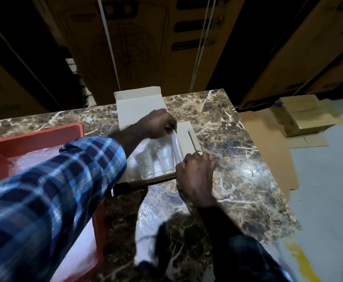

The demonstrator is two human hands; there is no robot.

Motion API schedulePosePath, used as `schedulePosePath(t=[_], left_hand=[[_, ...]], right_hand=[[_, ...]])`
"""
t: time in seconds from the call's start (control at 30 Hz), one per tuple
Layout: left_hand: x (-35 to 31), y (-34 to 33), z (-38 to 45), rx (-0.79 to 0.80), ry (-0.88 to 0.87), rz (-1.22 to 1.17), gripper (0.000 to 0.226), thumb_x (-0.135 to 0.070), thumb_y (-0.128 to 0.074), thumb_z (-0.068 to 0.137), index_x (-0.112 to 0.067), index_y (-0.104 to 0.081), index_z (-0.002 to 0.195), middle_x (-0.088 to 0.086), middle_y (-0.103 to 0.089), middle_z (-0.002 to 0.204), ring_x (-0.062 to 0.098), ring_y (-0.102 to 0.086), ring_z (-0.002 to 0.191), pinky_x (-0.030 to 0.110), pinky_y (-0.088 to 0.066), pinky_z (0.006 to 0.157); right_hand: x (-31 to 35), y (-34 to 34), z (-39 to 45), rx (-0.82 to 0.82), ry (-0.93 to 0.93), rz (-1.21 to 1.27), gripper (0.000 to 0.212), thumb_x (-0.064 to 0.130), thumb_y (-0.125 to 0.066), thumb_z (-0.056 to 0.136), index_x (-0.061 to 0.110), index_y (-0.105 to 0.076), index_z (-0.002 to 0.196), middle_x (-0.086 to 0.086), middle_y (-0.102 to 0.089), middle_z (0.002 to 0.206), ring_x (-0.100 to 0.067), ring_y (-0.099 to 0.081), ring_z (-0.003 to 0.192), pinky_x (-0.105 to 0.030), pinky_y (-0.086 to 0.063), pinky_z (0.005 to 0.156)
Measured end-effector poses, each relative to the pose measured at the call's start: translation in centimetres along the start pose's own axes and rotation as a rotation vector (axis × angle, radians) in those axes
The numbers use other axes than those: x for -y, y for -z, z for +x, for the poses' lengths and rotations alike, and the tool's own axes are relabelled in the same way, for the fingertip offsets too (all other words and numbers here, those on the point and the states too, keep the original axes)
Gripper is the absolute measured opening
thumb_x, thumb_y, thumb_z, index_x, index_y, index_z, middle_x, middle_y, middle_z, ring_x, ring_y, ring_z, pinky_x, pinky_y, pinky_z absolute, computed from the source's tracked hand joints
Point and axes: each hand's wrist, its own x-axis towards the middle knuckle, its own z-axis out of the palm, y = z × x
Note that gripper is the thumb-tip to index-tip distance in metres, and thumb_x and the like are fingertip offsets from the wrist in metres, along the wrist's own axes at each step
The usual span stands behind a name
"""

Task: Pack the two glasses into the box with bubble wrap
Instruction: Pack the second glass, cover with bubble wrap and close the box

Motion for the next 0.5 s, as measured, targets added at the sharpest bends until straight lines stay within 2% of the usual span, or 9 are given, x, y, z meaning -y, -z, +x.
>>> schedulePosePath(t=[0.03, 0.1, 0.2, 0.27, 0.33, 0.4, 0.5], left_hand=[[0.1, -0.3, 0.3, -0.006, -0.021, 0.017, 0.016, -0.009, -0.074, 0.087, -0.010, -0.077, 0.103, 0.004, -0.075, 0.100, 0.020, -0.064, 0.094, 0.024, -0.041, 0.074], [0.2, -0.8, 0.7, -0.009, -0.046, 0.046, 0.016, -0.010, -0.073, 0.088, -0.010, -0.077, 0.104, 0.006, -0.075, 0.102, 0.021, -0.065, 0.093, 0.026, -0.045, 0.074], [0.3, -1.3, 0.9, -0.020, -0.088, 0.057, 0.011, -0.004, -0.072, 0.086, -0.006, -0.076, 0.097, 0.008, -0.075, 0.096, 0.020, -0.069, 0.083, 0.025, -0.049, 0.068], [0.5, -1.5, 0.9, -0.040, -0.126, 0.071, 0.008, 0.002, -0.069, 0.085, -0.003, -0.075, 0.087, 0.010, -0.075, 0.089, 0.018, -0.068, 0.074, 0.023, -0.045, 0.062], [0.8, -2.0, 0.7, -0.050, -0.141, 0.095, 0.011, 0.004, -0.065, 0.086, -0.001, -0.075, 0.086, 0.013, -0.074, 0.088, 0.020, -0.067, 0.071, 0.028, -0.050, 0.060], [1.4, -2.5, 0.3, -0.065, -0.152, 0.114, 0.013, 0.005, -0.063, 0.087, -0.002, -0.075, 0.089, 0.015, -0.073, 0.087, 0.027, -0.068, 0.071, 0.035, -0.055, 0.061], [1.6, -3.0, -0.2, -0.056, -0.168, 0.102, 0.017, 0.013, -0.063, 0.082, -0.002, -0.072, 0.080, 0.014, -0.068, 0.077, 0.025, -0.058, 0.059, 0.029, -0.045, 0.052]], right_hand=[[0.1, -0.2, 0.2, 0.016, 0.007, -0.029, 0.018, 0.026, -0.057, 0.079, 0.012, -0.068, 0.076, -0.005, -0.067, 0.078, -0.026, -0.053, 0.084, -0.038, -0.027, 0.074], [0.3, -0.5, 0.5, 0.062, 0.021, -0.085, 0.015, 0.024, -0.059, 0.078, 0.013, -0.067, 0.072, -0.005, -0.067, 0.075, -0.026, -0.055, 0.081, -0.038, -0.027, 0.073], [1.1, 0.0, 1.2, 0.146, 0.047, -0.107, 0.013, 0.016, -0.061, 0.080, 0.011, -0.067, 0.070, -0.008, -0.067, 0.072, -0.028, -0.061, 0.074, -0.040, -0.041, 0.082], [1.8, 0.4, 1.8, 0.228, 0.086, -0.168, 0.011, 0.014, -0.058, 0.086, 0.012, -0.069, 0.085, -0.008, -0.069, 0.082, -0.027, -0.065, 0.080, -0.040, -0.041, 0.090], [2.3, 0.7, 2.4, 0.302, 0.115, -0.216, 0.018, 0.015, -0.050, 0.092, 0.013, -0.065, 0.103, -0.007, -0.069, 0.096, -0.026, -0.065, 0.091, -0.039, -0.037, 0.095], [2.6, 0.7, 2.8, 0.342, 0.135, -0.250, 0.022, 0.017, -0.047, 0.095, 0.013, -0.060, 0.113, -0.006, -0.068, 0.102, -0.026, -0.063, 0.095, -0.039, -0.037, 0.096], [2.9, 0.7, 2.9, 0.366, 0.162, -0.292, 0.025, 0.015, -0.044, 0.098, 0.012, -0.057, 0.119, -0.006, -0.066, 0.103, -0.025, -0.062, 0.094, -0.040, -0.038, 0.097]])
